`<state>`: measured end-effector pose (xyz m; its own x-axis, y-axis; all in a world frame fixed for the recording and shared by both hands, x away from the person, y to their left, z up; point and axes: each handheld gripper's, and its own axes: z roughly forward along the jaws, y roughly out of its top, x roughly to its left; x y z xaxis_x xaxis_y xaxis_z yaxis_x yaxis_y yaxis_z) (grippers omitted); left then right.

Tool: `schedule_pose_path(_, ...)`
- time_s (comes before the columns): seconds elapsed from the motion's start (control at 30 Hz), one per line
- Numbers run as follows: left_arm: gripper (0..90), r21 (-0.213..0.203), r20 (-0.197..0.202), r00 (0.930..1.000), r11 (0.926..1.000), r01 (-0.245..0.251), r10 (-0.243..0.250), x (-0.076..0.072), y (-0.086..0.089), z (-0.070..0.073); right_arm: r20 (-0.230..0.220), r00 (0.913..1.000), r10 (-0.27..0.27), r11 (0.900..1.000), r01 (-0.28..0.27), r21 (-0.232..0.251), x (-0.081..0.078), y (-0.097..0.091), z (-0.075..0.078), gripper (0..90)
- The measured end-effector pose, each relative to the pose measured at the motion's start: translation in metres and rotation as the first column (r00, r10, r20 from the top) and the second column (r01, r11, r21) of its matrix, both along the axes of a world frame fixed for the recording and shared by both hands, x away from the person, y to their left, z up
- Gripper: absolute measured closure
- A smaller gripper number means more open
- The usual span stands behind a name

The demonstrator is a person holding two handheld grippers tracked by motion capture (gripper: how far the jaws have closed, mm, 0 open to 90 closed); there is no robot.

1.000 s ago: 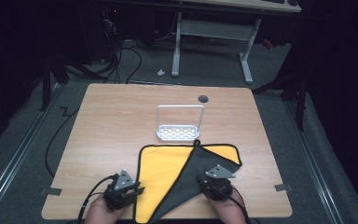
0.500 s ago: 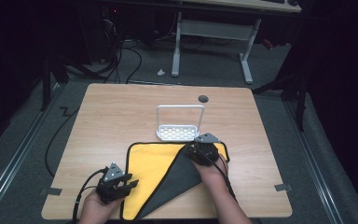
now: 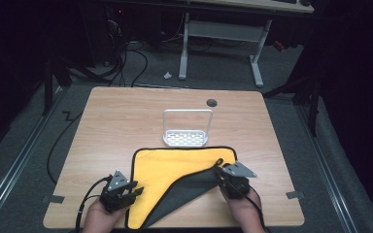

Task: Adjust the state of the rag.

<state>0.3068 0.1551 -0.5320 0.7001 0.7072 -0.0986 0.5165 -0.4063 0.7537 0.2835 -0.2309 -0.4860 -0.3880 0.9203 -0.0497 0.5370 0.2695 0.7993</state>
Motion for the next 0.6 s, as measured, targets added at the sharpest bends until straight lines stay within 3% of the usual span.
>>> schedule_pose_path(0.2,63.8,-0.004,0.003,0.9999,0.9999,-0.012,0.012,-0.001,-0.001,0.000,-0.029,0.9947,-0.099,0.9947,0.099,0.028,-0.063,-0.053,-0.012,80.4)
schedule_pose_path(0.3,63.8,-0.002,0.003,0.9998,0.9998,-0.018,0.018,-0.001,-0.001,0.000,-0.026,0.9884,-0.150,0.9883,0.150,0.025,-0.081,-0.070,-0.015,74.8)
schedule_pose_path(0.43,63.7,-0.001,0.002,0.9998,0.9998,-0.021,0.021,-0.002,-0.002,0.000,0.001,0.9862,-0.165,0.9859,0.165,0.025,-0.082,-0.076,-0.007,74.1)
schedule_pose_path(0.5,63.8,0.002,0.007,0.9997,0.9997,-0.023,0.023,-0.002,-0.002,0.000,0.000,0.9883,-0.152,0.9879,0.152,0.028,-0.074,-0.072,-0.005,73.0)
schedule_pose_path(0.53,63.7,0.005,0.010,0.9997,0.9998,-0.021,0.021,-0.002,-0.002,0.000,-0.016,0.9909,-0.133,0.9910,0.134,0.008,-0.058,-0.063,-0.009,72.7)
schedule_pose_path(0.6,63.8,0.006,0.010,0.9998,0.9998,-0.018,0.018,-0.002,-0.002,0.000,-0.031,0.9907,-0.133,0.9912,0.132,-0.008,-0.046,-0.058,-0.014,73.0)
